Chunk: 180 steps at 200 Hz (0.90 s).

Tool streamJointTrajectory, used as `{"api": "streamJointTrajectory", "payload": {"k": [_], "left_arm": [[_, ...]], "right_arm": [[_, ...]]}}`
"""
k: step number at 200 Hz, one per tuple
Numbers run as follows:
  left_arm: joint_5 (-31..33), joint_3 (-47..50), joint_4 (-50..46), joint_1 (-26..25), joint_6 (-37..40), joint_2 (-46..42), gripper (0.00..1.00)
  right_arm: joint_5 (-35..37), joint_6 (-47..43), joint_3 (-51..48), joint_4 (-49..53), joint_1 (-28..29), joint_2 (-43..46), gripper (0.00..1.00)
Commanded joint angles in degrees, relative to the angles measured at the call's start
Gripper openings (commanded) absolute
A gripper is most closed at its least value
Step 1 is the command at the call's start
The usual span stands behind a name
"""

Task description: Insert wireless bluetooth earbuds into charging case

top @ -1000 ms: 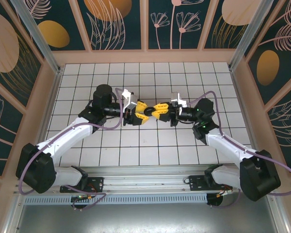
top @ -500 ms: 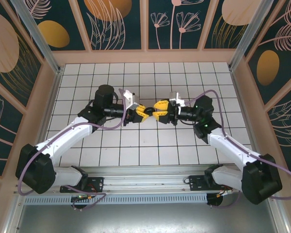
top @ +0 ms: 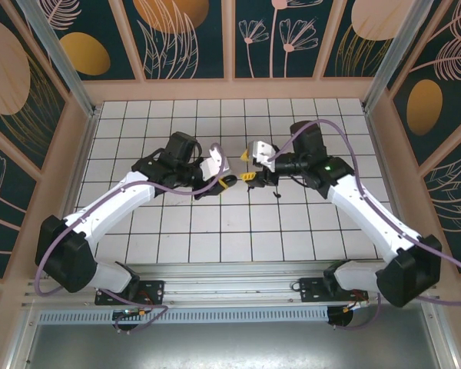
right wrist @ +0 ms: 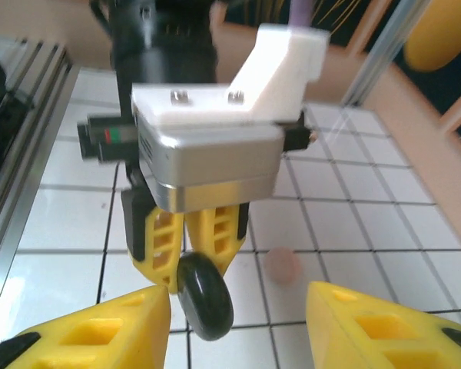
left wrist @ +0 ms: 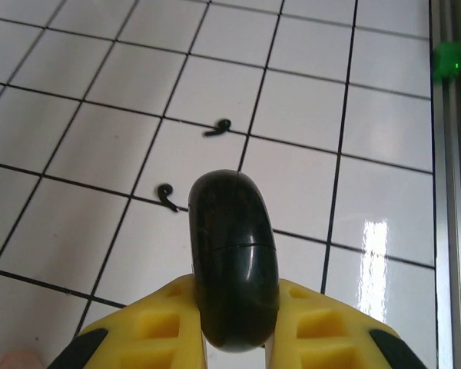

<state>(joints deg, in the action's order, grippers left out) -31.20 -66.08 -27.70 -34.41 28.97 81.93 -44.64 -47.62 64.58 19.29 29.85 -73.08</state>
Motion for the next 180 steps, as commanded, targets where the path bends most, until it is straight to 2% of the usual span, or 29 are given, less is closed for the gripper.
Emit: {"api": "streamJointTrajectory", "payload": {"k": [1,97,119,163,180], "left_arm": [[0.1,-2.3,-2.9,-0.6,2.6,0.5,0.17],[-3.9,-1.2,-0.3,-0.9,2.3,-0.9,0.17],[-4.6,-0.9,0.4,-1.0,2.0,-1.2,0.17],[-5.5,-0.8,1.6,-1.0,1.6,-1.8,0.17],[-6.1,-0.6,2.5,-1.0,1.4,-2.2,0.17]], "right_arm": [[-2.6,-7.7,3.7,7.3,0.5,-3.6,0.50],[-9.8,-13.1,7.5,11.8,1.2,-13.5,0.48],[-10.0,-13.9,8.5,13.5,1.2,-14.7,0.43],[-9.7,-14.6,8.7,14.4,1.2,-15.1,0.25],[-9.3,-14.8,8.6,14.4,1.2,-14.8,0.24]]}}
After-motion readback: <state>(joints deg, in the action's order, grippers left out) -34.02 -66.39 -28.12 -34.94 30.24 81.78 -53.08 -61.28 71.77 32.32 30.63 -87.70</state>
